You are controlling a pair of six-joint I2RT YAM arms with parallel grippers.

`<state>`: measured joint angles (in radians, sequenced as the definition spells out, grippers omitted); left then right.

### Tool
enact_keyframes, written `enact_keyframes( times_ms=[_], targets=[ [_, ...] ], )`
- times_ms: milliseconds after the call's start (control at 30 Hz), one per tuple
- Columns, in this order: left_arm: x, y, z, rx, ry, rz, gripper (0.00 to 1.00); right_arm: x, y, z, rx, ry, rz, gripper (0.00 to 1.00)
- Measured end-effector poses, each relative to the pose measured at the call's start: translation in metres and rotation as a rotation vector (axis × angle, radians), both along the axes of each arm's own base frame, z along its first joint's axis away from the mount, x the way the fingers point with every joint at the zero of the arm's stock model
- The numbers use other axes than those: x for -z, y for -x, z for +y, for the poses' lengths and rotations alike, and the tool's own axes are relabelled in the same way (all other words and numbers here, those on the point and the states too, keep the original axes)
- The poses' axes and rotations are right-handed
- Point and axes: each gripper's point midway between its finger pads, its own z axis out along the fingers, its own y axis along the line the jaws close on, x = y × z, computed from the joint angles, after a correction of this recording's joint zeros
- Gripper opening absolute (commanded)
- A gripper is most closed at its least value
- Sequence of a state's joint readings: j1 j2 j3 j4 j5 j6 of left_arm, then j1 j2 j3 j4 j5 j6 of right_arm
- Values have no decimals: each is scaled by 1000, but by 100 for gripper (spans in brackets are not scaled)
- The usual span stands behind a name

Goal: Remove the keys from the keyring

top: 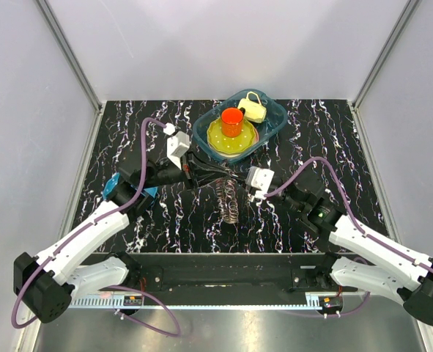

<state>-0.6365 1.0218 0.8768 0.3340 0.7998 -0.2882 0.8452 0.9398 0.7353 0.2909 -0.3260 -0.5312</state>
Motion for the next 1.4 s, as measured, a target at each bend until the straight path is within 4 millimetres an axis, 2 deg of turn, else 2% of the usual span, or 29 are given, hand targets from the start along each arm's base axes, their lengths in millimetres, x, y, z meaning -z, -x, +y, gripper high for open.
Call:
enact_keyframes(
  times_ms=[367,633,1400],
  targets=[
    [-10,15,0,75,69,49,0,-9,0,0,-1,-25,-18,0],
    [-20,21,2,105,99,34,0,-30,2,1,-9,-49,-55,0],
    [-15,27,6,119,40,-4,0,-32,3,-1,3,-3,-85,0]
  ],
)
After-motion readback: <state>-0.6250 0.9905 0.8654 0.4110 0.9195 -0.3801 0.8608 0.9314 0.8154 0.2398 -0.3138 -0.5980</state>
